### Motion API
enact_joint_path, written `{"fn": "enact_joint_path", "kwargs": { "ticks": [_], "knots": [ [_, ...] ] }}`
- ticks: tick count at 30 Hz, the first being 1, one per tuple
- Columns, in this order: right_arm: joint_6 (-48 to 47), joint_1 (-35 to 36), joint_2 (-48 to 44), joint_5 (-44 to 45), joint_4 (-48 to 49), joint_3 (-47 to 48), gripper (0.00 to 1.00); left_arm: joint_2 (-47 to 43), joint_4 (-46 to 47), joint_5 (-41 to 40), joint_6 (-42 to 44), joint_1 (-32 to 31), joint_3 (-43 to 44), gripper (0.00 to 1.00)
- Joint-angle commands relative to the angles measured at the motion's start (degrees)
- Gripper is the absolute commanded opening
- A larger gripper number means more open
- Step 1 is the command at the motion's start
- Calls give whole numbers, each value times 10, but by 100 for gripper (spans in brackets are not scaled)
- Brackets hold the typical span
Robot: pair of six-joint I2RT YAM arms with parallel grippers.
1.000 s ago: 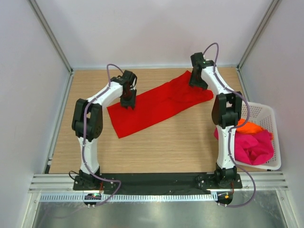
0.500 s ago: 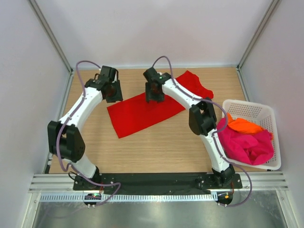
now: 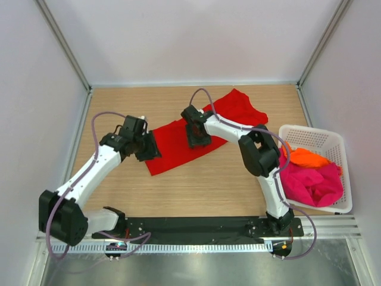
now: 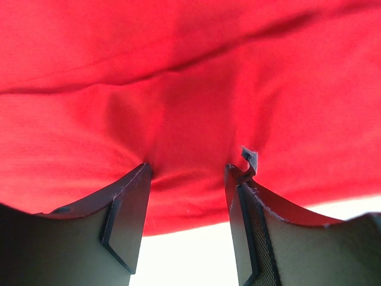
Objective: Fold and stack the t-shirts
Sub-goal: Fold the tshirt
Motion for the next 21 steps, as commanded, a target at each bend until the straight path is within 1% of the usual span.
{"fn": "enact_joint_path", "kwargs": {
  "ticks": [1, 2, 3, 4, 5, 8, 10, 12, 13, 16, 17, 19, 20, 21],
  "knots": [
    [-15, -2, -70, 24, 1, -105, 59, -55, 26, 30, -36, -25, -11, 38],
    [-14, -1, -87, 24, 6, -160, 59, -62, 21, 26, -37, -38, -17, 38],
    [-12, -1, -103, 24, 9, -187, 59, -77, 19, 17, -39, -47, -19, 38],
    [-7, -2, -142, 23, 16, -214, 59, -82, 17, 6, -42, -54, -23, 38],
    [-5, -1, -160, 20, 20, -268, 59, -88, 18, 1, -45, -65, -30, 38],
    [2, -2, -240, 20, 27, -356, 59, -101, 21, -2, -57, -81, -41, 38],
    [7, -10, -281, 29, 12, -375, 59, -101, 26, -3, -56, -91, -45, 38],
    [24, -23, -299, 42, -12, -365, 59, -97, 29, -6, -54, -104, -43, 38],
    [31, -42, -316, 46, -17, -355, 60, -92, 30, -5, -51, -107, -42, 38],
    [65, -79, -319, 77, -6, -291, 62, -83, 33, -8, -43, -110, -34, 38],
    [75, -105, -305, 84, 0, -250, 62, -78, 33, -12, -37, -110, -30, 38],
    [109, -137, -276, 84, 5, -199, 63, -73, 32, -7, -27, -110, -8, 38],
    [116, -164, -232, 89, 3, -139, 63, -71, 35, -5, -16, -110, 0, 38],
    [129, -173, -210, 96, -11, -108, 63, -72, 35, -9, 10, -110, 7, 38]
  ]
}}
